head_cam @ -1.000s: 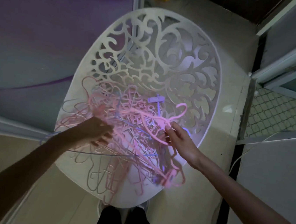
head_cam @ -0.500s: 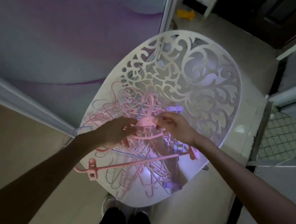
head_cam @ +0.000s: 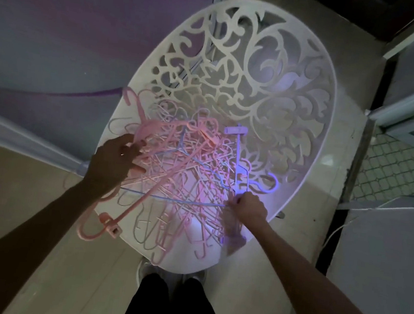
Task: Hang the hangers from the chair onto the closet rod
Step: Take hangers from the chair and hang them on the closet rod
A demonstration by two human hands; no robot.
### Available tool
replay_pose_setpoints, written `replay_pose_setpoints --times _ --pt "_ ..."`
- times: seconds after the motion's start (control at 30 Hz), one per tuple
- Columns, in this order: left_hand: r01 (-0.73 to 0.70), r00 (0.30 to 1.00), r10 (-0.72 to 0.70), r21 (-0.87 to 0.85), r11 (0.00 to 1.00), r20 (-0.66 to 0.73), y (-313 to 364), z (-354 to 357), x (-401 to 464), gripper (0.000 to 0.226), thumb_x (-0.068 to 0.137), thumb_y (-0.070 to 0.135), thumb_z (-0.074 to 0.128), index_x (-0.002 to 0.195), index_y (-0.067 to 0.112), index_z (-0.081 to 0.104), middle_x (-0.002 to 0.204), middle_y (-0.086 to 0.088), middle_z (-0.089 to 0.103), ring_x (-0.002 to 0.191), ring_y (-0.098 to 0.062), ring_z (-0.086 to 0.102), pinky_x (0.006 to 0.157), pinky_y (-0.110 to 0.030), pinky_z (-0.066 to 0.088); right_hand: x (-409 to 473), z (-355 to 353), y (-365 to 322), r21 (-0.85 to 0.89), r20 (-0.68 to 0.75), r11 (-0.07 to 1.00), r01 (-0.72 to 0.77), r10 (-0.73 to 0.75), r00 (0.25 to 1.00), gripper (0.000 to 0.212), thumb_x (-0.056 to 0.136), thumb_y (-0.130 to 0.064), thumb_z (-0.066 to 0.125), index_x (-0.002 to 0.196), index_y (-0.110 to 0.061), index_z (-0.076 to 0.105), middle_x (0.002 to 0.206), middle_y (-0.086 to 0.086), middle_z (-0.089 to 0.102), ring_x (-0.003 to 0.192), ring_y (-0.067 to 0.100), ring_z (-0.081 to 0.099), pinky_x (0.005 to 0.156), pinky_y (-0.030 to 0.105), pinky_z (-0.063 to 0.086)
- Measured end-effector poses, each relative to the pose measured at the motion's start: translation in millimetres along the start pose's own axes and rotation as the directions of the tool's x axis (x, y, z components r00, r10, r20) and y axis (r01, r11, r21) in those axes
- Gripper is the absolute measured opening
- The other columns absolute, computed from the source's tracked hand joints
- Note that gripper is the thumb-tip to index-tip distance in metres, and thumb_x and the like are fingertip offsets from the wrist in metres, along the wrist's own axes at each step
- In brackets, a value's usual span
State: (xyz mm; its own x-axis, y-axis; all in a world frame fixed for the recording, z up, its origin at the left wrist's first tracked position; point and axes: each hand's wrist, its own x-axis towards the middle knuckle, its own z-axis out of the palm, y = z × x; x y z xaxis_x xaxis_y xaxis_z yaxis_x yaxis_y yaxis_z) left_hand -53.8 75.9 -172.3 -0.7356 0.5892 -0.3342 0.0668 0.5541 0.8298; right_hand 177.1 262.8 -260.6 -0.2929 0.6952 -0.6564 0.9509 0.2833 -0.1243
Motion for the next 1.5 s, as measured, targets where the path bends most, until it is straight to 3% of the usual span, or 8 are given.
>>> replay_pose_setpoints --times 0.17,0.33,0.47,0.73,0.93,1.17,1.27,1.5 --pt "0.049 0.999 -0.048 -0.079 0.996 0.015 6.1 5.1 0.6 0.013 0.097 0.025 0.046 0.102 0.018 0.056 0.081 0.009 0.065 0.043 0.000 0.063 0.033 -0.009 0.035 1.9 1.3 9.6 0.117 -0.063 0.993 0.021 -0.013 0.998 0.033 0.091 -0.031 0.055 0.062 -0.014 0.049 0.088 0.014 0.066 0.092 0.034 0.063 0.064 0.028 0.037" --pt "0.120 0.993 -0.118 -0.142 0.983 0.022 17.1 -9.1 -4.9 0.016 0.096 0.024 0.047 0.085 0.024 0.058 0.061 0.019 0.069 0.042 -0.003 0.064 0.032 -0.008 0.033 -15.9 -24.9 26.6 0.122 -0.061 0.977 0.176 -0.169 0.984 0.014 0.091 -0.024 0.054 0.079 -0.015 0.055 0.079 0.008 0.073 0.078 0.022 0.069 0.073 0.029 0.050" --pt "0.165 0.986 -0.166 -0.219 0.962 0.014 39.5 -33.4 -18.0 0.017 0.096 0.022 0.048 0.082 0.021 0.058 0.057 0.013 0.068 0.040 -0.001 0.062 0.032 -0.007 0.030 -39.5 -62.8 32.7 0.128 -0.009 0.960 0.250 -0.251 0.968 0.023 0.092 -0.018 0.055 0.071 -0.021 0.046 0.064 -0.004 0.065 0.037 -0.006 0.056 0.051 0.012 0.043" --pt "0.281 0.959 -0.270 -0.337 0.898 0.081 83.2 -87.2 -43.2 0.021 0.098 0.016 0.044 0.080 0.017 0.055 0.049 0.009 0.067 0.039 -0.007 0.063 0.034 -0.007 0.031 -102.8 -157.0 22.3 0.086 -0.142 0.922 0.378 -0.365 0.920 0.025 0.090 -0.018 0.059 0.069 -0.022 0.046 0.062 -0.010 0.063 0.038 -0.005 0.056 0.047 0.012 0.042" --pt "0.376 0.926 -0.328 -0.360 0.854 0.189 122.9 -138.4 -100.4 0.023 0.097 0.007 0.044 0.077 0.008 0.057 0.044 0.002 0.064 0.034 -0.010 0.060 0.036 -0.013 0.044 -161.8 -228.8 -19.5 -0.073 -0.047 0.814 0.577 -0.580 0.813 0.020 0.088 -0.021 0.063 0.074 -0.022 0.049 0.064 -0.010 0.065 0.039 -0.005 0.056 0.051 0.012 0.041" --pt "0.370 0.926 -0.373 -0.352 0.860 0.064 132.3 -204.1 -190.8 0.008 0.088 0.015 0.062 0.092 0.009 0.066 0.074 -0.002 0.073 0.053 -0.010 0.069 0.047 -0.017 0.053 -232.6 -279.8 -92.0 -0.307 0.106 0.556 0.773 -0.787 0.608 0.025 0.090 -0.026 0.060 0.071 -0.030 0.044 0.070 -0.014 0.062 0.044 -0.012 0.053 0.055 0.005 0.035" --pt "0.359 0.921 -0.390 -0.370 0.857 -0.009 136.8 -230.9 -233.8 0.011 0.087 0.019 0.063 0.093 0.012 0.068 0.092 -0.008 0.072 0.059 -0.009 0.071 0.055 -0.021 0.053 -263.6 -284.8 -120.0 -0.411 0.179 0.413 0.813 -0.838 0.516 0.017 0.090 -0.019 0.057 0.077 -0.025 0.046 0.085 -0.006 0.062 0.053 0.001 0.051 0.057 0.012 0.033" --pt "0.268 0.884 -0.416 -0.498 0.825 -0.214 149.3 -276.4 -336.5 0.016 0.092 0.013 0.053 0.082 0.006 0.064 0.046 0.003 0.063 0.036 -0.004 0.058 0.034 -0.008 0.038 -345.9 -268.7 -185.8 -0.498 0.203 0.206 0.842 -0.917 0.344 0.022 0.090 -0.028 0.054 0.071 -0.029 0.044 0.081 -0.007 0.064 0.067 0.010 0.052 0.072 0.028 0.043"
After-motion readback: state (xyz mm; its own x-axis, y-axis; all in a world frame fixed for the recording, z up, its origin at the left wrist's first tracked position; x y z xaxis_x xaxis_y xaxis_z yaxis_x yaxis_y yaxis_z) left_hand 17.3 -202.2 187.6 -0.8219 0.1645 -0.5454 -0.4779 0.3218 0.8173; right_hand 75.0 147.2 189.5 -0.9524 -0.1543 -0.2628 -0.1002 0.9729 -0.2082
